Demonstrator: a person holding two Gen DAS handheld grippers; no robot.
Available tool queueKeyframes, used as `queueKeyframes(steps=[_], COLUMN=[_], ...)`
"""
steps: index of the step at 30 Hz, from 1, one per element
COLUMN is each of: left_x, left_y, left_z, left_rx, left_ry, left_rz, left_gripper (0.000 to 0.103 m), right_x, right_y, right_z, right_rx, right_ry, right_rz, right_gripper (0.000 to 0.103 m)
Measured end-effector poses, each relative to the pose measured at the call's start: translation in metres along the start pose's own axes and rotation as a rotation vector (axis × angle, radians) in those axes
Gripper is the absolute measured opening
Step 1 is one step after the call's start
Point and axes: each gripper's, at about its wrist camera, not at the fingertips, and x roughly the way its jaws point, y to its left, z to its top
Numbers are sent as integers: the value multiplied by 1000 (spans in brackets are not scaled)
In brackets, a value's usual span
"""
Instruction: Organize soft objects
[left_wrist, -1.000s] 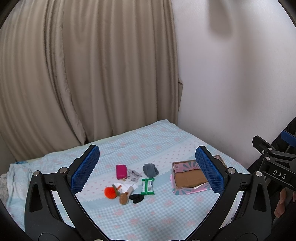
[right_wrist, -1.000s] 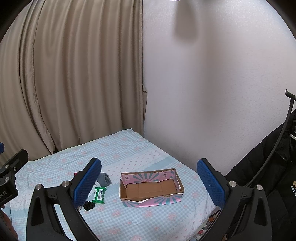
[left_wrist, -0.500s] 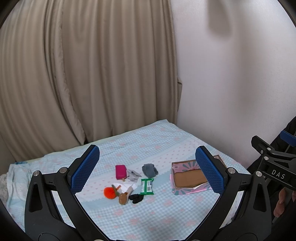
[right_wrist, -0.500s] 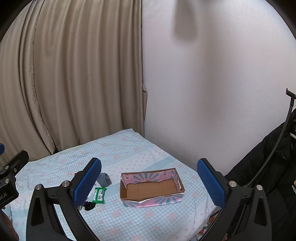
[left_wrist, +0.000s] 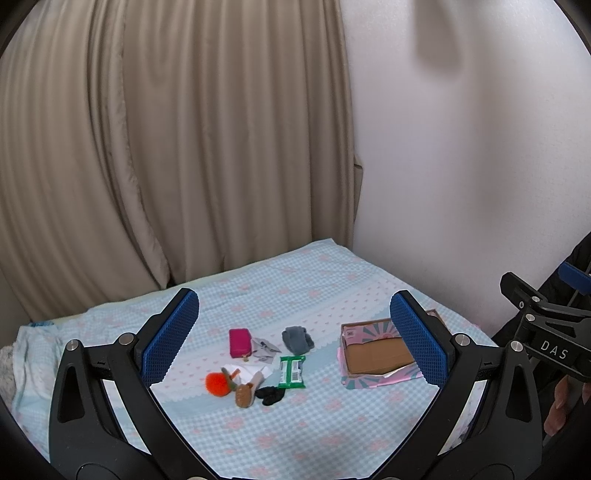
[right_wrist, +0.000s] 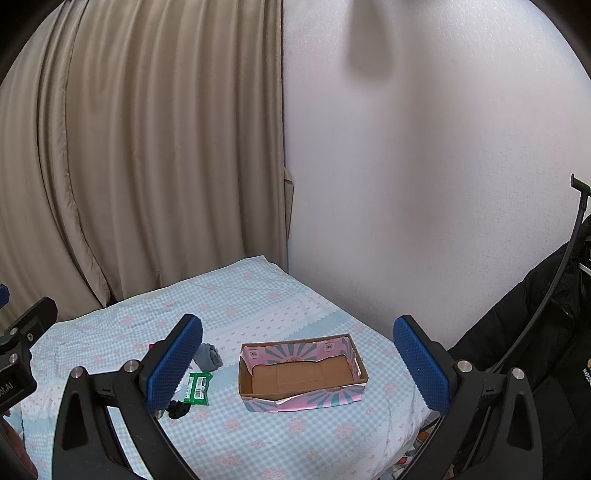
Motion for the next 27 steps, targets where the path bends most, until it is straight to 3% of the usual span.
queueKeyframes(steps=[9, 15, 18, 27], left_x=[0, 4, 15, 75], left_y=[-2, 12, 29, 105], left_z=[4, -11, -27, -85], left_rx=[-26, -77, -88, -73], left_ry=[16, 32, 63, 179], left_rz=[42, 88, 105, 73], left_gripper=[103, 103, 103, 103], right_x=[4, 17, 26, 67], right_y=[-4, 1, 9, 75], right_z=[7, 3, -10, -62], right_rx=[21, -39, -69, -85], right_ry=[11, 32, 30, 141], right_rz=[60, 109, 141, 194], right_gripper=[103, 103, 103, 103])
